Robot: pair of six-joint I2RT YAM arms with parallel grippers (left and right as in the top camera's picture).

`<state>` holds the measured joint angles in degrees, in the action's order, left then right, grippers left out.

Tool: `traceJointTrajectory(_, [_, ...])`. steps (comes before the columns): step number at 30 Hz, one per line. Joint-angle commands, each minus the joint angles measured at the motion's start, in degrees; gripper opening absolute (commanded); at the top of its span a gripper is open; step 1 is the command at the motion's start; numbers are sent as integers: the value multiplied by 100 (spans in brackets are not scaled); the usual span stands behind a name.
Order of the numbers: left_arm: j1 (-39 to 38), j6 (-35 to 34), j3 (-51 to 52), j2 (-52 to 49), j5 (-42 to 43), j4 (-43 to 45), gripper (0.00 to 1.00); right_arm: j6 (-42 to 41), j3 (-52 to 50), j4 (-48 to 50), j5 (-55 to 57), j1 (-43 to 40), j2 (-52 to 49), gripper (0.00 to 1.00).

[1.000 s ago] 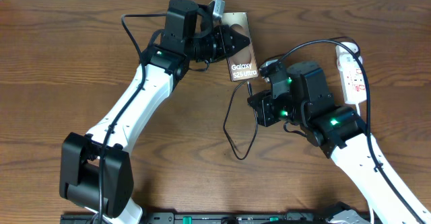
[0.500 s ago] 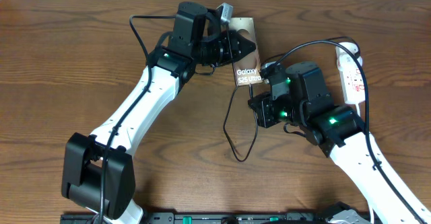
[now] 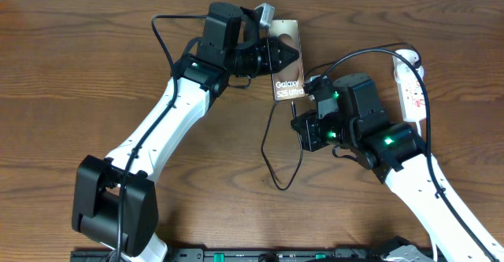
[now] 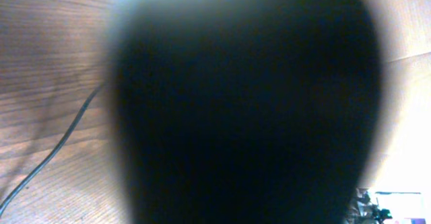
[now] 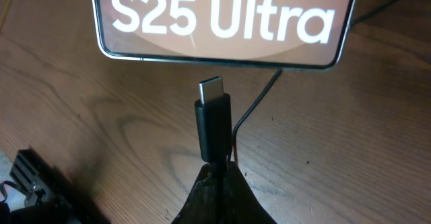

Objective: Plug charger to phone and switch on socket

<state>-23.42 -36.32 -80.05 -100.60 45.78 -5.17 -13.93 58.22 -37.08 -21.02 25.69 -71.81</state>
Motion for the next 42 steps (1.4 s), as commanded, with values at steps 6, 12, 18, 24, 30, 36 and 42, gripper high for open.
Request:
traceJointTrajectory(6, [-7, 114, -120, 138, -24, 48, 7, 72, 109, -24, -76, -2, -48, 1])
traceJointTrajectory(12, [-9, -105, -120, 138, -13, 46, 7, 72, 109, -44, -31, 72, -63, 1])
traceJointTrajectory(18, [-9, -103, -122, 138, 9, 42, 7, 72, 109, -44, -33, 79, -203, 1])
traceJointTrajectory(24, [-9, 57, -120, 138, -4, -153, 7, 74, 109, -20, 50, 131, -293, 1])
traceJointTrajectory(30, [-9, 227, -120, 138, -433, -433, 7, 74, 160, -70, 162, 142, -293, 1])
traceJointTrajectory(36, [-48, 223, -120, 138, -448, -424, 7, 74, 184, -153, 273, 142, -295, 1])
traceJointTrajectory(42, [-210, 223, -120, 138, -566, -433, 7, 74, 184, -151, 313, 254, -295, 1])
